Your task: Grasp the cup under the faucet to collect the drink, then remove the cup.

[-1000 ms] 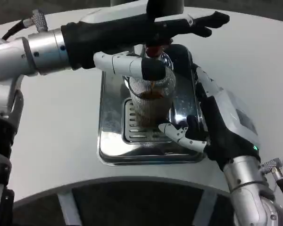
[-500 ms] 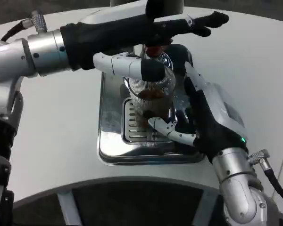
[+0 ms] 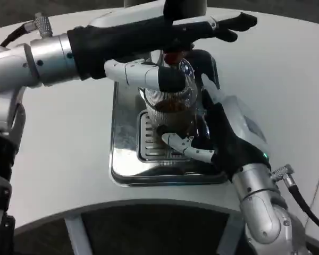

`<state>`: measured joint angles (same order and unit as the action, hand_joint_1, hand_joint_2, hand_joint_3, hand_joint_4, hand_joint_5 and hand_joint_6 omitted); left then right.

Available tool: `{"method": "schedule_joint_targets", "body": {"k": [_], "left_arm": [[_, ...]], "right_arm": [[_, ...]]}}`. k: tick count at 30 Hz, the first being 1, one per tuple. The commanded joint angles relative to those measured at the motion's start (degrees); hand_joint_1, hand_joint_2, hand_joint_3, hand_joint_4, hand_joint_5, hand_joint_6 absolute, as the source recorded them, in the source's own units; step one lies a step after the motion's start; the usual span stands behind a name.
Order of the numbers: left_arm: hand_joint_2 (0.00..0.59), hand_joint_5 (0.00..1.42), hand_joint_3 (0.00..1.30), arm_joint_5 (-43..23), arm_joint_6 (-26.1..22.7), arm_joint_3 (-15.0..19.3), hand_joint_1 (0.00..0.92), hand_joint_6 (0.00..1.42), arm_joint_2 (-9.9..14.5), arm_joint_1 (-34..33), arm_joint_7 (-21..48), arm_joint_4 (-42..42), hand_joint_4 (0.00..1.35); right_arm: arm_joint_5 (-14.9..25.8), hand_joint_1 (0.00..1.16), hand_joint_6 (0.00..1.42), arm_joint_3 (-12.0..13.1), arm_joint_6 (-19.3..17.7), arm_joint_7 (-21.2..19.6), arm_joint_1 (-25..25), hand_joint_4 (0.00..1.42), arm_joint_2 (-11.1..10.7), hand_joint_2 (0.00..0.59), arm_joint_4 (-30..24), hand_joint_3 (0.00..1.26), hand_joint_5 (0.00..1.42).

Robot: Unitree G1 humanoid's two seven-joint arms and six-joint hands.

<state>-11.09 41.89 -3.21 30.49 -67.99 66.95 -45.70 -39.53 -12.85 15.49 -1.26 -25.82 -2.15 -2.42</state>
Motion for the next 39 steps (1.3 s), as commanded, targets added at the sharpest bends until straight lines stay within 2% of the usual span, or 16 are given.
{"method": "schedule_joint_targets", "body": {"k": [1,7,25,39], "left_arm": [[0.016,0.06,0.05,2.33,-0.93,-1.12,0.000,0.00,1.10,2.89,1.07,-1.27,0.00],[0.015,0.06,0.06,2.36,-0.90,-1.10,0.000,0.00,1.03,2.76,0.82,-1.66,0.00],[0.015,0.06,0.06,2.50,-0.34,-1.04,0.000,0.00,1.27,2.45,0.53,-2.64,0.00],[0.015,0.06,0.06,3.05,0.87,-1.67,0.000,0.00,0.73,1.91,0.20,-3.51,0.00]], "right_arm": [[1.00,0.54,0.00,-0.65,-0.01,-0.64,-0.98,0.00,-0.08,0.213,0.89,0.00,0.00],[1.66,0.53,0.00,-0.85,0.21,-0.75,-1.79,0.00,-0.09,0.195,1.84,0.00,0.00],[4.55,0.50,0.00,-0.98,-0.95,-2.88,-5.62,0.00,-0.38,0.195,7.56,0.00,0.00],[6.06,0.49,0.00,-0.77,-1.31,-3.74,-6.67,0.00,-1.13,0.189,8.92,0.00,0.00]]}}
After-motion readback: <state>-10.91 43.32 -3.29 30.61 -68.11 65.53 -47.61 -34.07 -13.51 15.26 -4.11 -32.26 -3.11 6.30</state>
